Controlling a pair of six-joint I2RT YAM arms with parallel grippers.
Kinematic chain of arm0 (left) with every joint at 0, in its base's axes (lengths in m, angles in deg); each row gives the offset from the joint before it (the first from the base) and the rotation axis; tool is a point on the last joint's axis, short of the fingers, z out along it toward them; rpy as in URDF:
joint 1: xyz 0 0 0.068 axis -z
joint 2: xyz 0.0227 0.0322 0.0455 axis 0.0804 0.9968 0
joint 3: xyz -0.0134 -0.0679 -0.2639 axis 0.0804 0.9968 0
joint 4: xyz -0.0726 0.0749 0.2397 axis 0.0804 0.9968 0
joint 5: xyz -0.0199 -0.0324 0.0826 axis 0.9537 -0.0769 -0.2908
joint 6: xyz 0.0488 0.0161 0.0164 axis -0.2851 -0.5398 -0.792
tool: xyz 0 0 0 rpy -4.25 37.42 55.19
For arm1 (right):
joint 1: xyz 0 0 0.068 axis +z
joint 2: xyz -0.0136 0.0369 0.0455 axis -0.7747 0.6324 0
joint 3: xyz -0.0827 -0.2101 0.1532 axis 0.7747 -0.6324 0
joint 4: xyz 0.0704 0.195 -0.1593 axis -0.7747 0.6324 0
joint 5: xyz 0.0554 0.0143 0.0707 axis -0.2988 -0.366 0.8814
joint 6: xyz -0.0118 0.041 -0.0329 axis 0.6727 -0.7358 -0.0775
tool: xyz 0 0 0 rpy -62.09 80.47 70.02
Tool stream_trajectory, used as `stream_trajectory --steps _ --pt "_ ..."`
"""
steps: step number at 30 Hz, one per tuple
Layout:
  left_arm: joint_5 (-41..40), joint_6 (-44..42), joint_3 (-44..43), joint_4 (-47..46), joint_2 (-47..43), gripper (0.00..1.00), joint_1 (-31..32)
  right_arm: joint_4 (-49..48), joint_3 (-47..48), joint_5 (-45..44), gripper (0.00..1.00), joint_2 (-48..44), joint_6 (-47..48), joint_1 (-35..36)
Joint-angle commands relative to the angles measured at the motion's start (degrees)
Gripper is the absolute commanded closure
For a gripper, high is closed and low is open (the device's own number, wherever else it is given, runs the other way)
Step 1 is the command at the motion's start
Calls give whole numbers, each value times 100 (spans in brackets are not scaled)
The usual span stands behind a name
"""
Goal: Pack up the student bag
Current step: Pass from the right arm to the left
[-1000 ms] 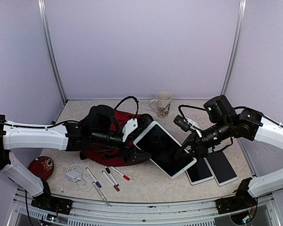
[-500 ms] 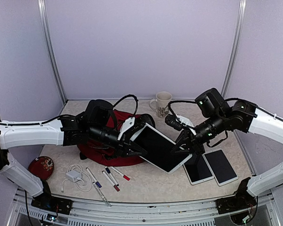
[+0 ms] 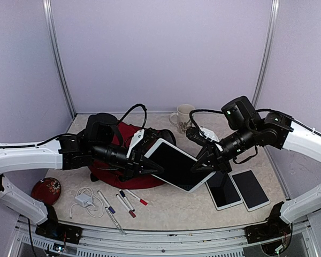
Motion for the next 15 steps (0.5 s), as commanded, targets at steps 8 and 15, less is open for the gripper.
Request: stream_trajectory --steps 8,15 --pt "-786 459 213 -1803 -728 100 331 -1691 -336 -604 54 -589 -513 37" --pt "-653 910 587 -2586 -1065 100 253 -2852 -1082 -666 6 -1353 -1314 -90"
